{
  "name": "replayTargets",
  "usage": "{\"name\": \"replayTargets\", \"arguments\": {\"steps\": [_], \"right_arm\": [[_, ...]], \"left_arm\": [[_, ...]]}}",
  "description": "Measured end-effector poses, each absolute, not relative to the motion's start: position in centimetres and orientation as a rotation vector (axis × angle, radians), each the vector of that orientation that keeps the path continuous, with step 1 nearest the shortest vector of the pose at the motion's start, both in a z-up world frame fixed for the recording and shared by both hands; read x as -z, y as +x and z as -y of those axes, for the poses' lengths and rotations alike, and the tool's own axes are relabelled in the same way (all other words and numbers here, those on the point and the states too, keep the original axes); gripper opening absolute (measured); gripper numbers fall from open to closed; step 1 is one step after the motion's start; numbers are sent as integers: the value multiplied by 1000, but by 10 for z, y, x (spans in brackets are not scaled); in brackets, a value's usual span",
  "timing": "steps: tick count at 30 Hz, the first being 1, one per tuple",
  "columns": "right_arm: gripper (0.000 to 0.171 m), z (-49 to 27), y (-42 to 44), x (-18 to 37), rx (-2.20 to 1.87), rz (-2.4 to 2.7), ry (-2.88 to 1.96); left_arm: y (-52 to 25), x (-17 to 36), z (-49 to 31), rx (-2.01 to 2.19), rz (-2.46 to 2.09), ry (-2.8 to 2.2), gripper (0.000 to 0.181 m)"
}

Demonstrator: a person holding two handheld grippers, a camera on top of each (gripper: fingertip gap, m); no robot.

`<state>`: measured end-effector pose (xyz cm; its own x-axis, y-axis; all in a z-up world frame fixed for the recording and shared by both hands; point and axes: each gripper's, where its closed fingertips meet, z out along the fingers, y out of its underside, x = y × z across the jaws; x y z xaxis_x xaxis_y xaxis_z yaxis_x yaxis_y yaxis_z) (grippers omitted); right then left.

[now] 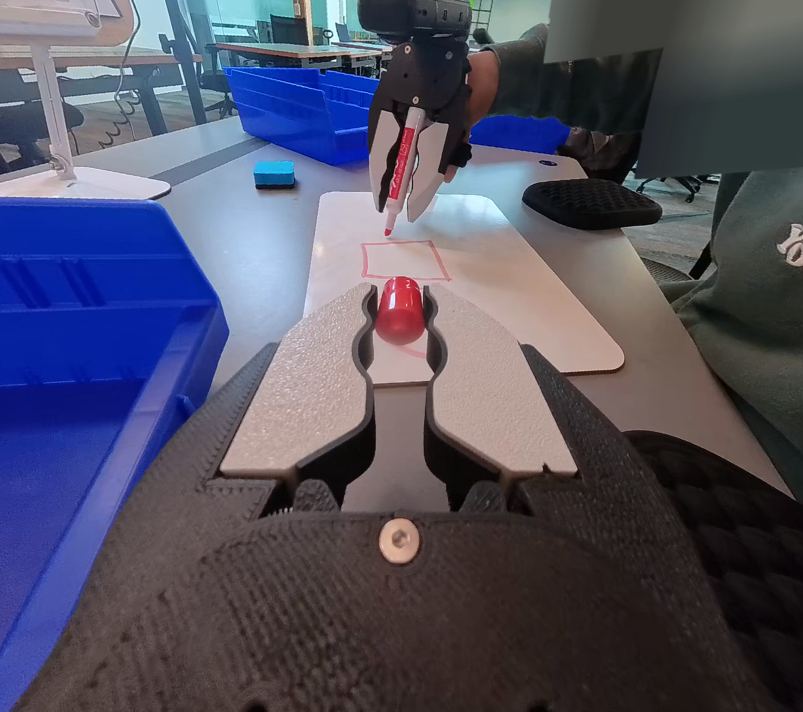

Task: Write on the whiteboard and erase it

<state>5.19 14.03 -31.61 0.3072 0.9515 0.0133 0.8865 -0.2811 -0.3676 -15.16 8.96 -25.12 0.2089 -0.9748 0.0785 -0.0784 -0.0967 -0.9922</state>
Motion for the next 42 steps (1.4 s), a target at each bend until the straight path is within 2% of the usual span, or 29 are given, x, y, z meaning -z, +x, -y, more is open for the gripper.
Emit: {"name": "replayTargets", "arguments": {"steps": [21, 42], "right_arm": [[33, -139, 59, 321, -224, 1677, -2299], [33, -155, 107, 320, -111, 1566, -2395]], "left_arm": [[-153, 251, -87, 1070, -1081, -1432, 20], [-153, 252, -87, 1081, -1074, -1439, 20]]}}
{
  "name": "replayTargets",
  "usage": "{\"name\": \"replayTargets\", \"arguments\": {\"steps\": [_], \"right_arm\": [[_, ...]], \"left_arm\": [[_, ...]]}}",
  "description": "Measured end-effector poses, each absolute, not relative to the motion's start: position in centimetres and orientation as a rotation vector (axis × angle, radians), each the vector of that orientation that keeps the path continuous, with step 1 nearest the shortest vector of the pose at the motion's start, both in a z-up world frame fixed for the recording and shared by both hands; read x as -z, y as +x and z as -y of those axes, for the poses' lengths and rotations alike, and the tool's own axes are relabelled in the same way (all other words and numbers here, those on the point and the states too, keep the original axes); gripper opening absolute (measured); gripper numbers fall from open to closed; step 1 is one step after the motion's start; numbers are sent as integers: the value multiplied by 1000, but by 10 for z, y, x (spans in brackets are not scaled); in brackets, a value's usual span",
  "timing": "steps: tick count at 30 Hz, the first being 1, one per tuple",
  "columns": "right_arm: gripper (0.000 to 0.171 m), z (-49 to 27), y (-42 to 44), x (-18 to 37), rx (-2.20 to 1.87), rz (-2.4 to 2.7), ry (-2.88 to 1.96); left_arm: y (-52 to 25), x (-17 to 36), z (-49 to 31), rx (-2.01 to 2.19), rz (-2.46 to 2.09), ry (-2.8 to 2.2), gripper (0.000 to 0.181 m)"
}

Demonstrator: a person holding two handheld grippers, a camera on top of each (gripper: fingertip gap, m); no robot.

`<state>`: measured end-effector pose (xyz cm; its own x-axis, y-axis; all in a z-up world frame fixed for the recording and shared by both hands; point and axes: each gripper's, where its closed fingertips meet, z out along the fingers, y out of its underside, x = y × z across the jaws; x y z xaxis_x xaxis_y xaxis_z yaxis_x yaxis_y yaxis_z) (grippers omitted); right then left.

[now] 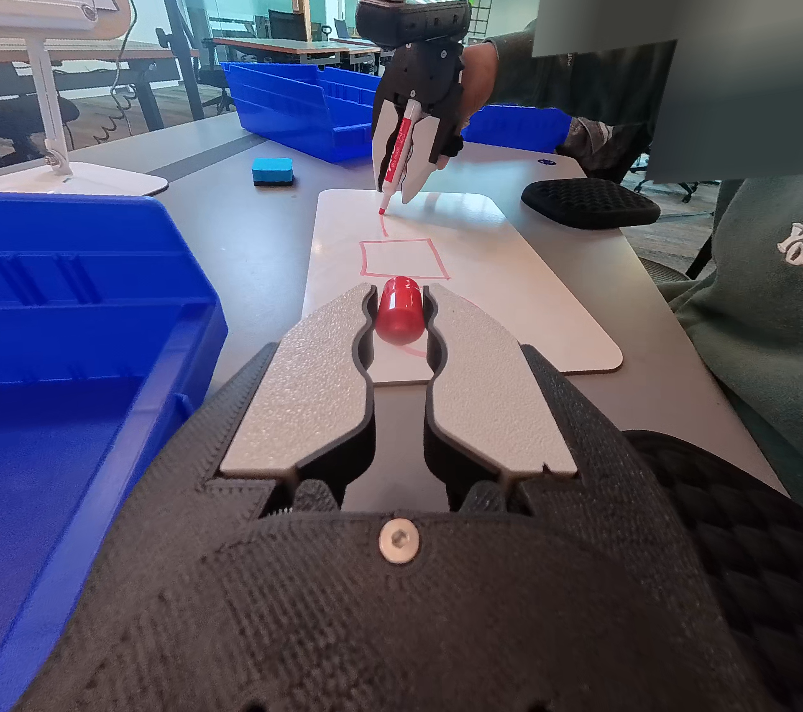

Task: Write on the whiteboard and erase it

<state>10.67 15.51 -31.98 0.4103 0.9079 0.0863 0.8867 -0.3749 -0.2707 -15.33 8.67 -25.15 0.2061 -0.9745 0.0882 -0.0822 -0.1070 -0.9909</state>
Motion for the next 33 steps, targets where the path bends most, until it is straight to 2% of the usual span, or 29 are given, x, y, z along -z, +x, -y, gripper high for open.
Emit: {"name": "replayTargets", "arguments": {"steps": [6, 33], "right_arm": [[33, -166, 90, 303, -159, 1513, -2333], [33, -161, 98, 320, -108, 1578, -2384]], "left_arm": [[-153, 252, -87, 1083, -1073, -1440, 20], [-153, 252, -87, 1080, -1078, -1436, 20]]}}
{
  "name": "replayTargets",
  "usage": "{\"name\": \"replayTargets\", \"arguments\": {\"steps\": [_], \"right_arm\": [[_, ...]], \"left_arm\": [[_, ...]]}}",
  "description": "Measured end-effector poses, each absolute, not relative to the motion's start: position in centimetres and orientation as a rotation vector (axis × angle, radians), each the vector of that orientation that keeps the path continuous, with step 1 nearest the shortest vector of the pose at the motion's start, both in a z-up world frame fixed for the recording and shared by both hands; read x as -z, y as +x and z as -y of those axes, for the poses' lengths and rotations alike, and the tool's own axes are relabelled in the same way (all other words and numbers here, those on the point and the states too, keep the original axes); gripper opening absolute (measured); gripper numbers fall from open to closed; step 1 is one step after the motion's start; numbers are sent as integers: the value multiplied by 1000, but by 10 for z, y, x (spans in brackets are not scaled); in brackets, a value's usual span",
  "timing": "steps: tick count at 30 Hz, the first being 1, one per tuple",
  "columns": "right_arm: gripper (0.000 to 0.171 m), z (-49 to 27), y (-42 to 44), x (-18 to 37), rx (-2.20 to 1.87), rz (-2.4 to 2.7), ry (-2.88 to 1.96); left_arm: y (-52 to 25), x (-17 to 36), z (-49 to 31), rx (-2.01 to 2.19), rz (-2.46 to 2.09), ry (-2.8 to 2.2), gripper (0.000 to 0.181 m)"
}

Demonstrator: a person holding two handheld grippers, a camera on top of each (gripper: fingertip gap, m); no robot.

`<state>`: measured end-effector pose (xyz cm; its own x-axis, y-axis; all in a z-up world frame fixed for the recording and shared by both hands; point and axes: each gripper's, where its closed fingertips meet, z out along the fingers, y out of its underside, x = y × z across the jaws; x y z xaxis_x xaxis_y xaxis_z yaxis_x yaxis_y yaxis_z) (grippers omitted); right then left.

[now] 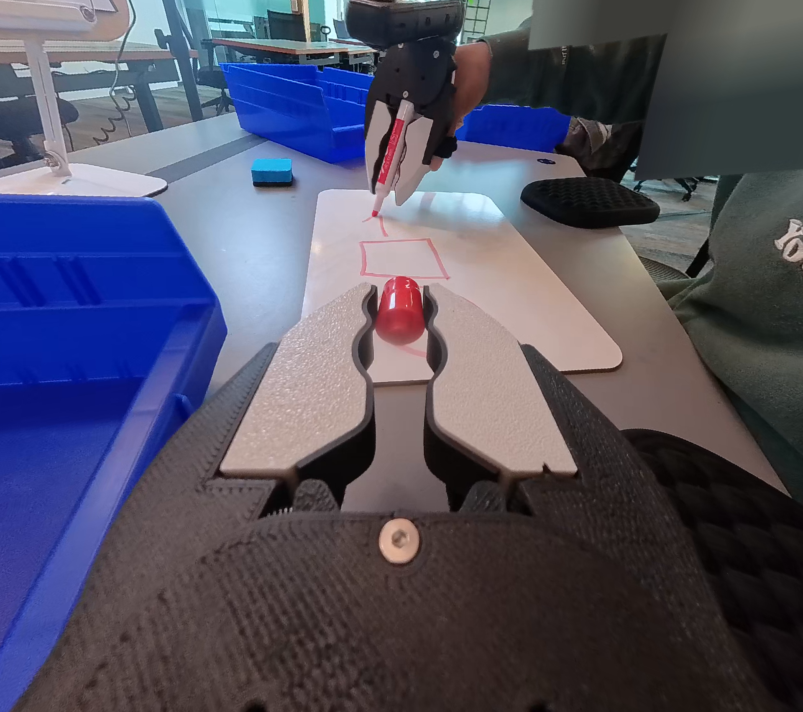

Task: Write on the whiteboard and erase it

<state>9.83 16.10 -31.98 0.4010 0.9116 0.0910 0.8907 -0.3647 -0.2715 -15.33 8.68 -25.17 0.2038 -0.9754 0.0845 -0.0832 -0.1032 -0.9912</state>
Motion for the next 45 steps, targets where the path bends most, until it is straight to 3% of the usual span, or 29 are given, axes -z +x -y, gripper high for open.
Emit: {"name": "replayTargets", "arguments": {"steps": [35, 45], "right_arm": [[33, -120, 89, 321, -168, 1597, -2360], [33, -159, 111, 292, -154, 1424, -2342]], "left_arm": [[-152, 252, -88, 1075, -1084, -1435, 20], [-152, 252, -89, 1079, -1080, -1435, 20]]}}
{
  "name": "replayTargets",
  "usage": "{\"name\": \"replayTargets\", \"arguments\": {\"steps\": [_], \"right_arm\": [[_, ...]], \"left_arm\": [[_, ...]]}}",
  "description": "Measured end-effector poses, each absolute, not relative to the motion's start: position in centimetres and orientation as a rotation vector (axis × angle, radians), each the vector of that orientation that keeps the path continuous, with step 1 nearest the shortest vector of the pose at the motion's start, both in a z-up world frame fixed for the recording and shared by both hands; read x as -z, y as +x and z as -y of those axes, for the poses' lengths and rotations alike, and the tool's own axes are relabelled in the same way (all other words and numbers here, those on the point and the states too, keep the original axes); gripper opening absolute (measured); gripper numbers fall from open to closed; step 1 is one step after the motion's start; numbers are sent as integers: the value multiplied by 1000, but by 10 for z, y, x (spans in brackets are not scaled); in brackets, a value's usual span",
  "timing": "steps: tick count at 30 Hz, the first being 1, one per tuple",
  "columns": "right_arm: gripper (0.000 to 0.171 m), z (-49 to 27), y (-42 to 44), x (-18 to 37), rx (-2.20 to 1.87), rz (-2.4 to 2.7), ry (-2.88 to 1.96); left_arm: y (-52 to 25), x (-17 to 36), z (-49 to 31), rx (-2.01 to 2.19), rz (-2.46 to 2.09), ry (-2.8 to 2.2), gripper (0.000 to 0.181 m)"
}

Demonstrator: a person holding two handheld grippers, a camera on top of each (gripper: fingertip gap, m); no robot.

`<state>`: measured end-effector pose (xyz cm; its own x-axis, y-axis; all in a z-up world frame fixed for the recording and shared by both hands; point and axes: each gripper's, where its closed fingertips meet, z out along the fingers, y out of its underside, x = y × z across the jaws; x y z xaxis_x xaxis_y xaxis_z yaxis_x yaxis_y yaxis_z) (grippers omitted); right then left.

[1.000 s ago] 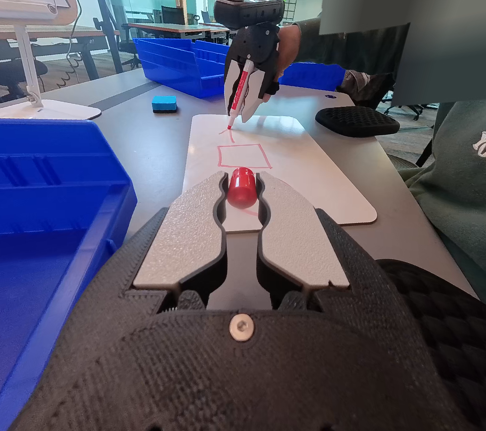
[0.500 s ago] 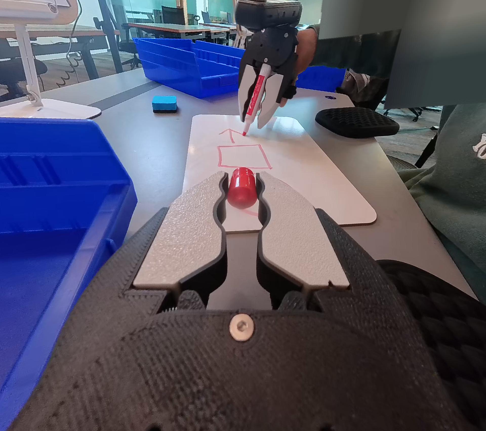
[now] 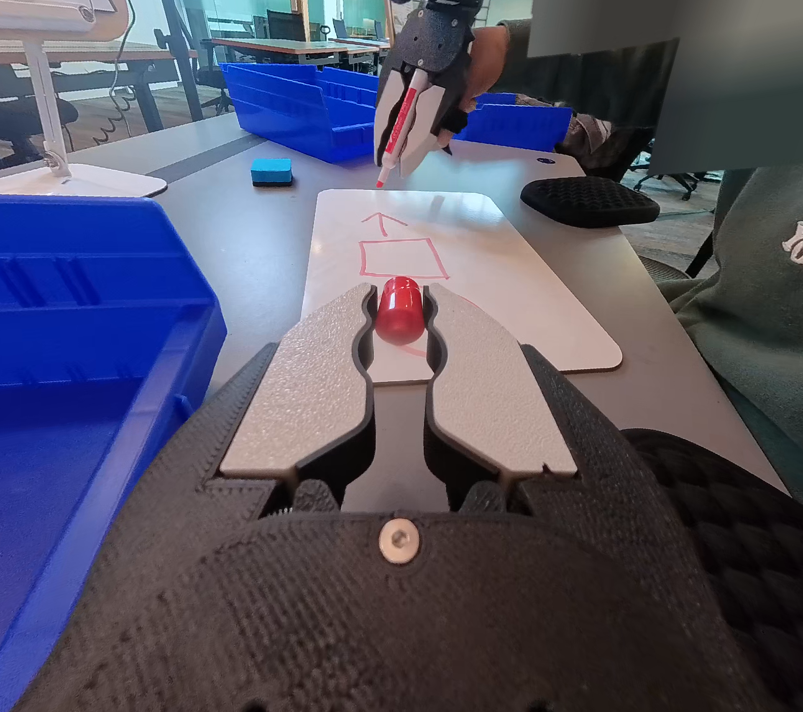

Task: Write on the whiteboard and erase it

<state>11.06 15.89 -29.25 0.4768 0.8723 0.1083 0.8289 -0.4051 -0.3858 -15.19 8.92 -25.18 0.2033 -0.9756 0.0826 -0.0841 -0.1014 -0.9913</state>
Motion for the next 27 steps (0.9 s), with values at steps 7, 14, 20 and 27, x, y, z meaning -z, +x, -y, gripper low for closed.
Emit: {"name": "replayTargets", "arguments": {"steps": [7, 14, 20, 27], "right_arm": [[33, -168, 117, 312, -167, 1424, -2388], [33, -181, 117, 315, -169, 1422, -2402], [33, -186, 117, 314, -160, 1427, -2407], [33, -189, 118, 318, -147, 1433, -2415]], "left_arm": [[-152, 252, -91, 1084, -1072, -1439, 20], [-152, 251, -91, 1085, -1076, -1435, 20], [-152, 251, -91, 1087, -1077, -1435, 20], [-151, 252, -90, 1087, -1078, -1435, 20]]}}
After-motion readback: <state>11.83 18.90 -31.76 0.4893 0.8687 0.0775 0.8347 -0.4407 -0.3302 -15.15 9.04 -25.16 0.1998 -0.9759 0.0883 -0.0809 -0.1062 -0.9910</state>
